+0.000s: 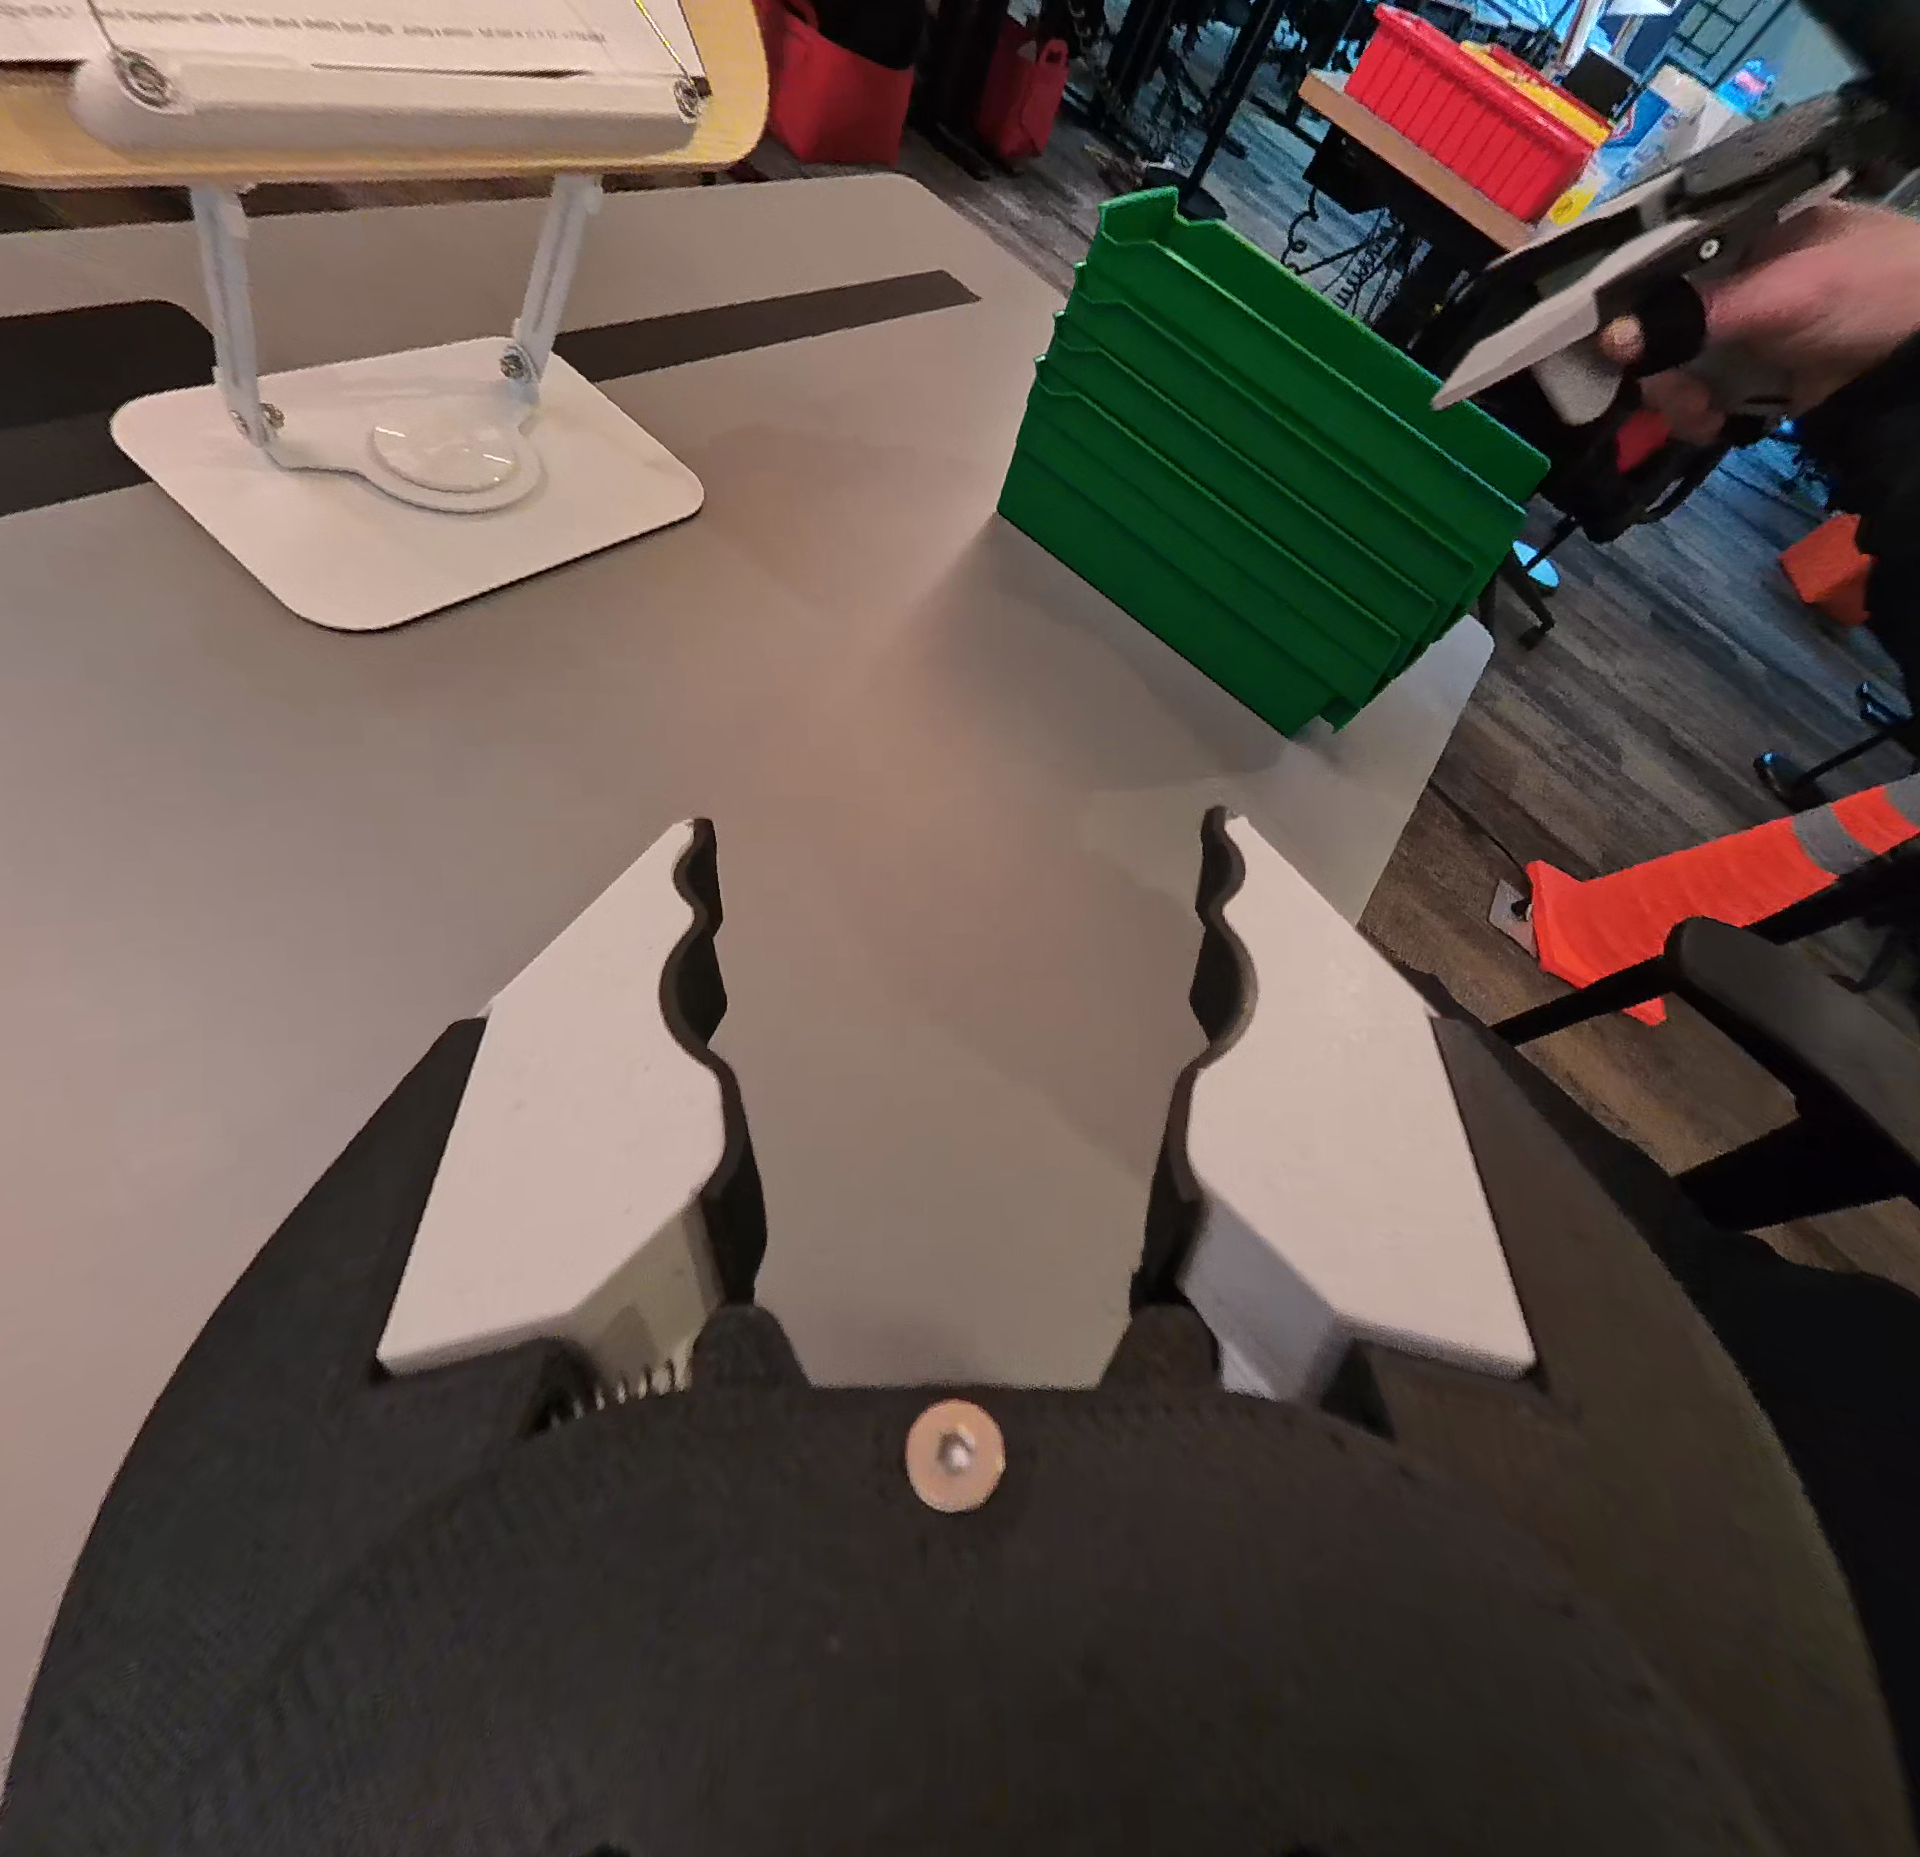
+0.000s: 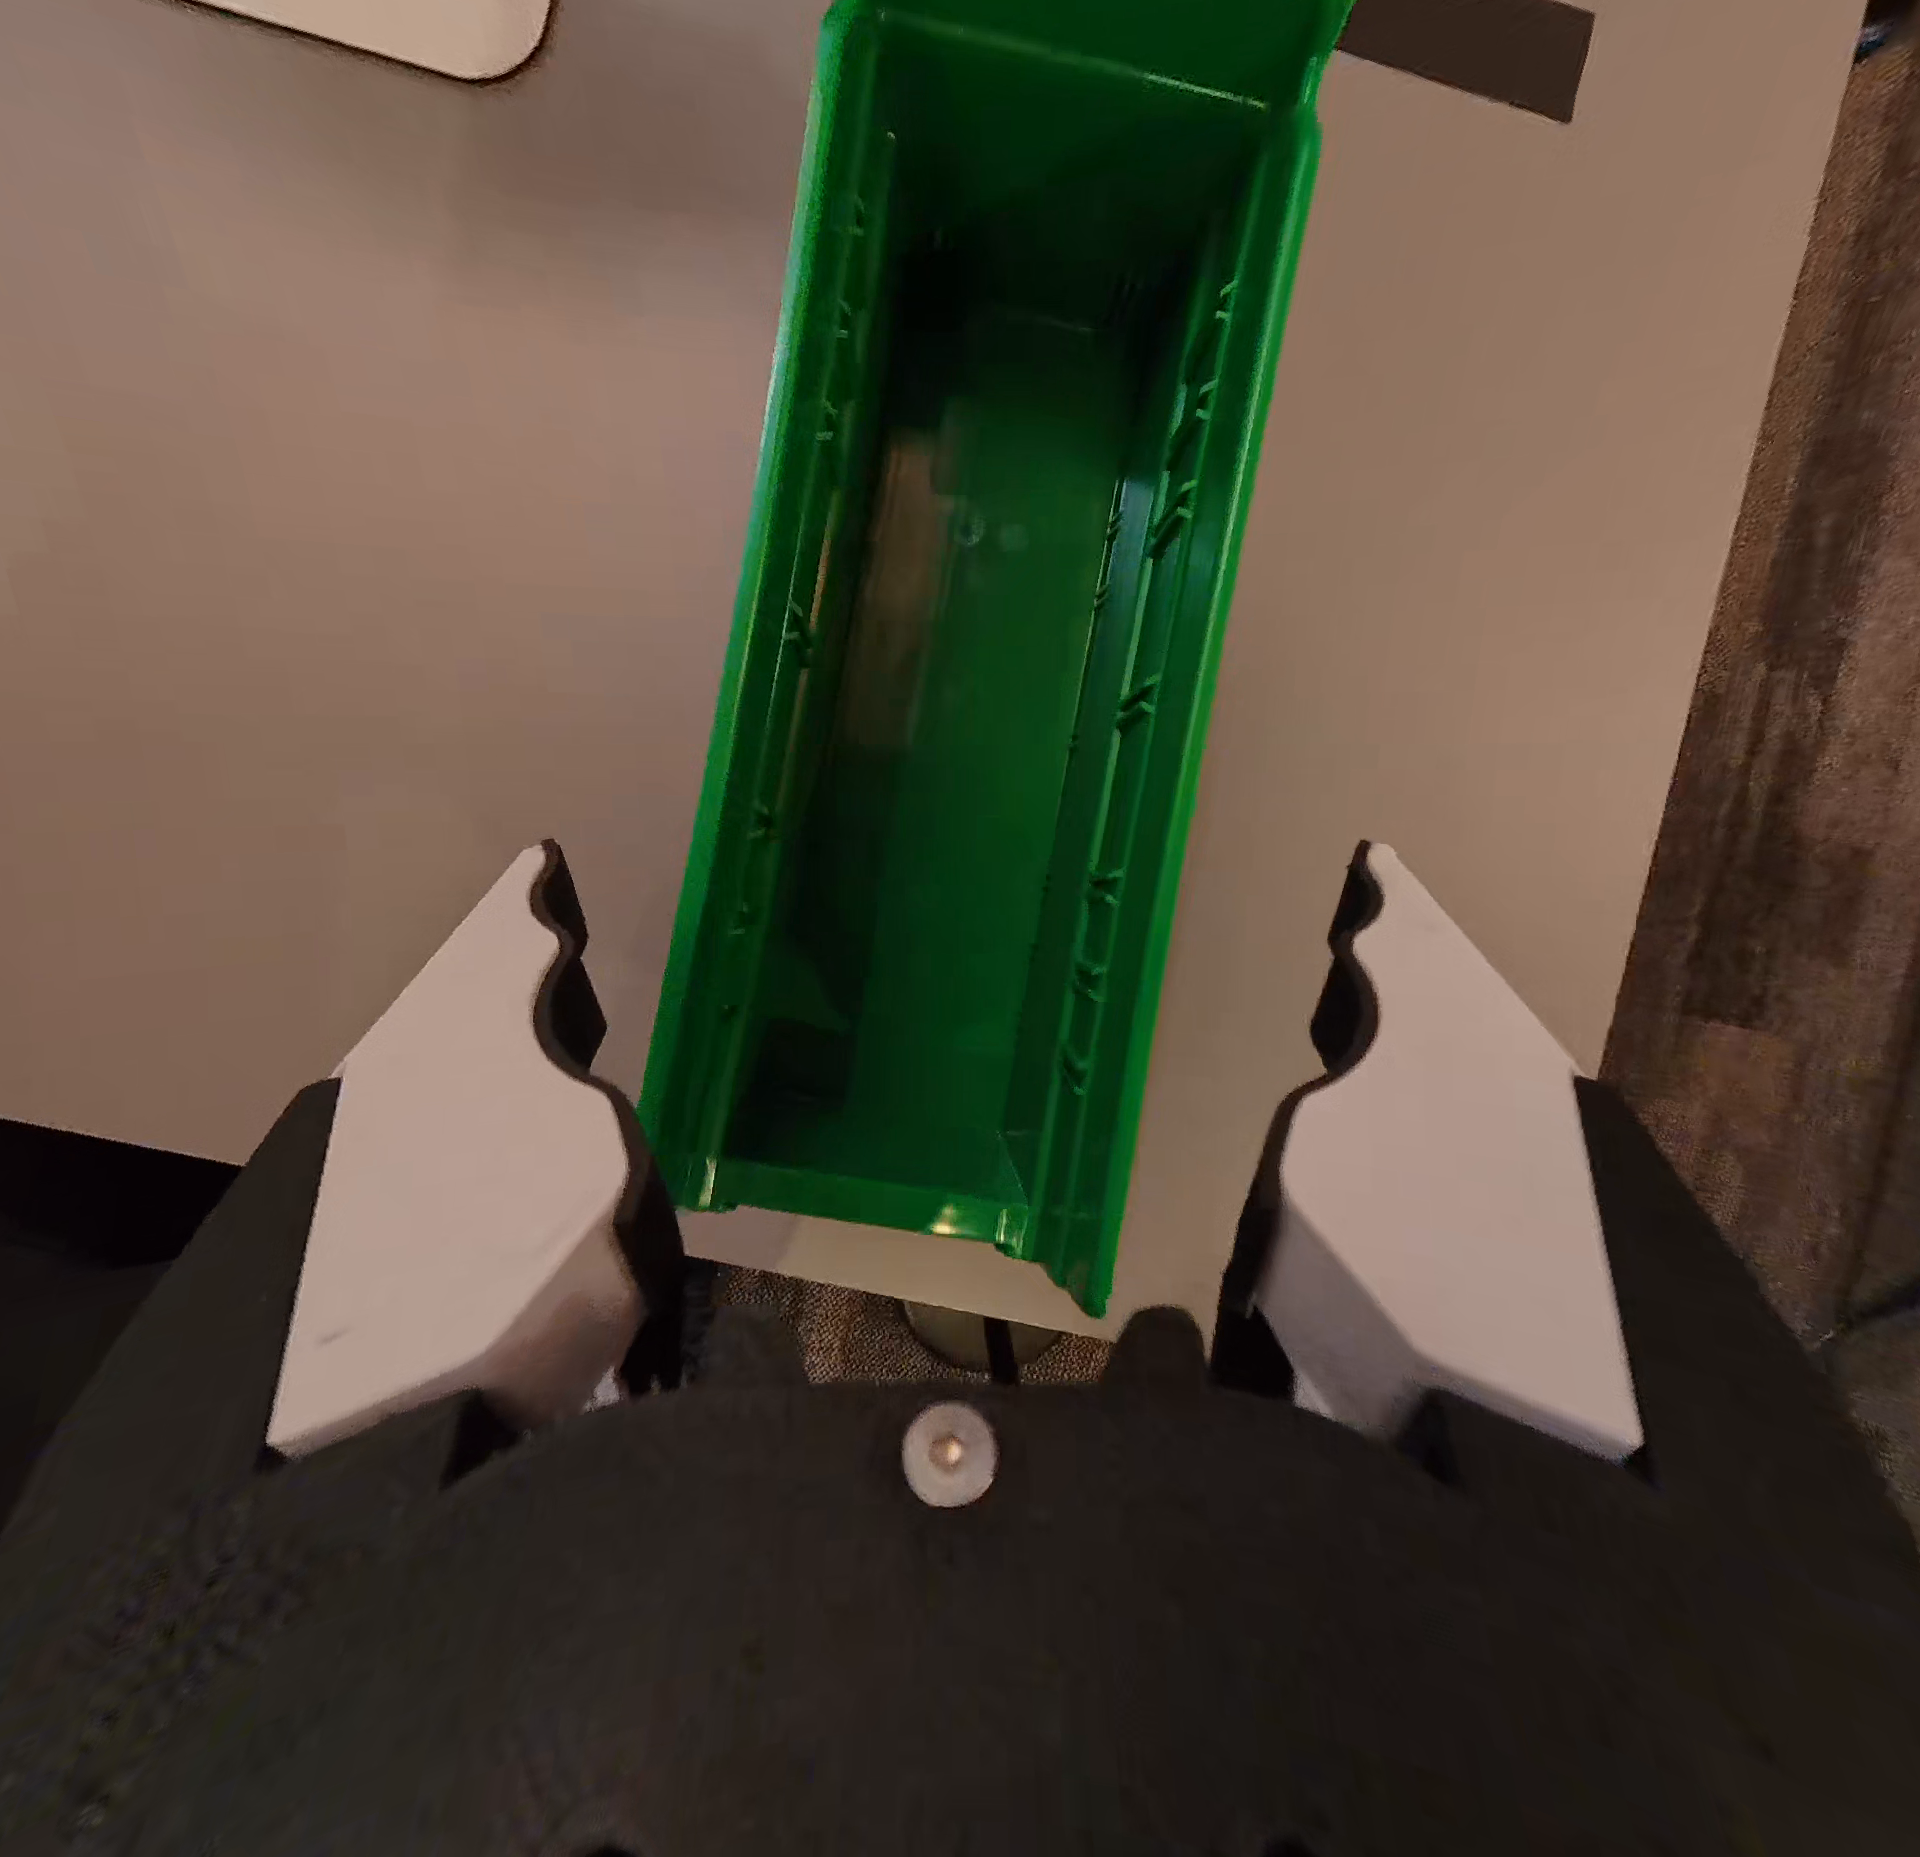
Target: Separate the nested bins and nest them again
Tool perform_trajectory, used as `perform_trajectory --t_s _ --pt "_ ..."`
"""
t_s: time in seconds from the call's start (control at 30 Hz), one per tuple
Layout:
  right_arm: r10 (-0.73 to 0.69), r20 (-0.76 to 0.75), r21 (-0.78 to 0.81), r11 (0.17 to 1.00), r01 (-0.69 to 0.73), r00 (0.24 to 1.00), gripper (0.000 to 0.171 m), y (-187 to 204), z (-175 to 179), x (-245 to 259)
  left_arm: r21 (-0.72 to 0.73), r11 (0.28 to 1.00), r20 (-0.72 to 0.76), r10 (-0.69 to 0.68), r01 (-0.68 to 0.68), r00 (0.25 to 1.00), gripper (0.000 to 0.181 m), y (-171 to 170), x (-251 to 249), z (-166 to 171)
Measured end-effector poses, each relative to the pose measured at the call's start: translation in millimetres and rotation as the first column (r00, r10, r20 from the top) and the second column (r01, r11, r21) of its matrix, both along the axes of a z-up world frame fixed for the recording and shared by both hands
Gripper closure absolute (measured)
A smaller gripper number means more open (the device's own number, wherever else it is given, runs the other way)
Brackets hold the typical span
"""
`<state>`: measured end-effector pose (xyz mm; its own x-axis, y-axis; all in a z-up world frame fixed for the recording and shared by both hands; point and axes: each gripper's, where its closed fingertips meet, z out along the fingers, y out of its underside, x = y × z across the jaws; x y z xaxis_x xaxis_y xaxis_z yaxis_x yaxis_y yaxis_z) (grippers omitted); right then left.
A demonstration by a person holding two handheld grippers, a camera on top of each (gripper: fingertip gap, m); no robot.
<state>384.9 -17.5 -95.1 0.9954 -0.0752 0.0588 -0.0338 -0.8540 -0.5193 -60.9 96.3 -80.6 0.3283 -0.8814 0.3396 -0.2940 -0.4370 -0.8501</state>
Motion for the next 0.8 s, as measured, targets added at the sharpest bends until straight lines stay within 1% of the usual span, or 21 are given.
perform_trajectory --t_s 0.1,0.2,0.27,0.37,0.43,0.63,0.8 --pt "-0.007 0.032 -0.017 1.0 0.007 0.999 0.034 11 -5 7 0.004 1.0 -0.009 -0.002 0.002 1.0 0.09 -1 2 -2" --pt "-0.014 0.007 -0.053 0.998 0.015 1.0 0.035 20 -14 9 -0.003 1.0 -0.01 0.004 -0.004 1.0 0.09 1 0 -4" --pt "-0.019 0.009 -0.105 0.994 0.02 1.0 0.035 22 -21 11 -0.009 1.0 -0.011 0.009 -0.009 1.0 0.09 3 -2 -6" --pt "-0.024 0.009 -0.158 0.987 0.025 1.0 0.043 25 -29 11 -0.016 1.0 -0.015 0.011 -0.011 1.0 0.09 4 -3 -9" --pt "0.003 -0.026 -0.163 0.987 -0.007 1.0 0.061 29 -31 4 -0.017 1.0 -0.017 0.011 -0.011 1.0 0.09 5 -3 -11" --pt "0.008 -0.039 -0.136 0.991 -0.013 0.999 0.077 33 -28 4 -0.021 1.0 -0.017 0.014 -0.014 1.0 0.09 6 -4 -12" --pt "0.007 -0.05 -0.114 0.993 -0.013 0.999 0.083 32 -25 5 -0.021 1.0 -0.017 0.016 -0.017 1.0 0.09 6 -5 -12"
